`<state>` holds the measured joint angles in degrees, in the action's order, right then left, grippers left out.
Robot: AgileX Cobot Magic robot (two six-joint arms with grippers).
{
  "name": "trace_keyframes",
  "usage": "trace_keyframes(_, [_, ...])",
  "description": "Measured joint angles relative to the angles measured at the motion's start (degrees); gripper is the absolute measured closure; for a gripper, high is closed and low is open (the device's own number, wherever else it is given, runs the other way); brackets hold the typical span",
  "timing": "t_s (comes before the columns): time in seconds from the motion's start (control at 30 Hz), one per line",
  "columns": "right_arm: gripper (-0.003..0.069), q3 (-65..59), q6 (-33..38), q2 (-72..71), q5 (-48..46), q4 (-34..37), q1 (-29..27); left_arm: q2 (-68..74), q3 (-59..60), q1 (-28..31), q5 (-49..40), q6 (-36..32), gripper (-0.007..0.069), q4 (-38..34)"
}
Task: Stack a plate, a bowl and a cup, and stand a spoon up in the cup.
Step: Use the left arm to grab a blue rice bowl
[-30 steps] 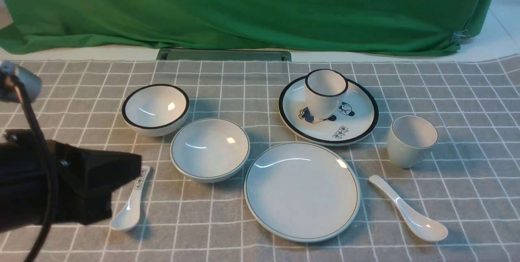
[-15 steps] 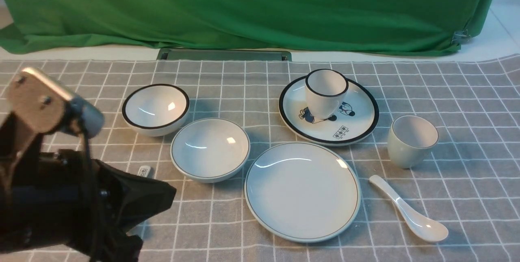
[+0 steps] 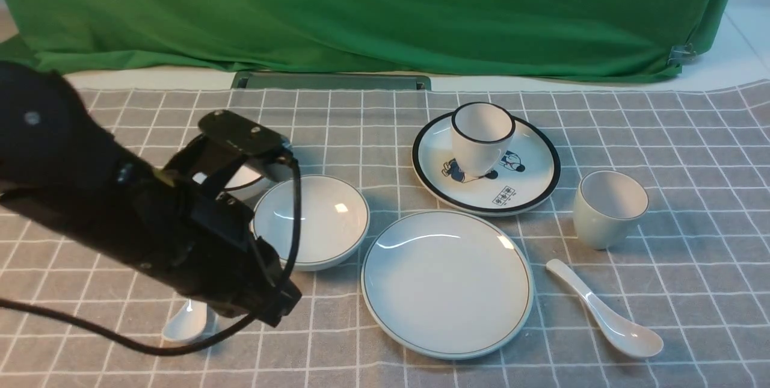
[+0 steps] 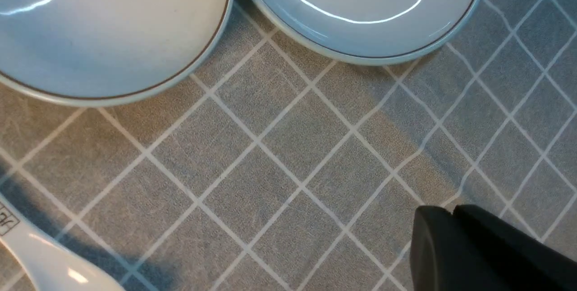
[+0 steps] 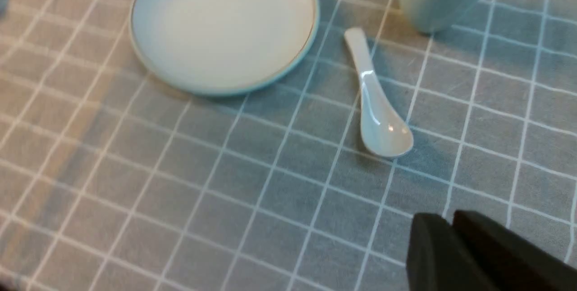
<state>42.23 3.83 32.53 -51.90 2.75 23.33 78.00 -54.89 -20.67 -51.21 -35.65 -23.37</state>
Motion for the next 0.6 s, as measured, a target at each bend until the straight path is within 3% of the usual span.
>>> trace_keyframes(0.2, [0.0566,0.2,3.2,0.9,-0.1,0.0,0.4,5.2,-5.8,-2.9,-1.3,-0.9,0.0607,7.8])
trace_keyframes(0.33, [0.0559,0.3,4.9,0.9,0.5,0.0,0.4,11.0,-11.7,-3.6,-2.4,-6.1,0.0563,10.5])
trace_keyframes(0.43, [0.0554,0.3,6.1,0.9,1.2,0.0,0.4,14.4,-14.4,-3.6,-2.5,-11.1,0.0470,11.9])
trace_keyframes(0.6, [0.0553,0.3,6.4,0.9,1.4,0.0,0.5,20.4,-16.2,-3.7,1.5,-16.7,0.0214,18.4])
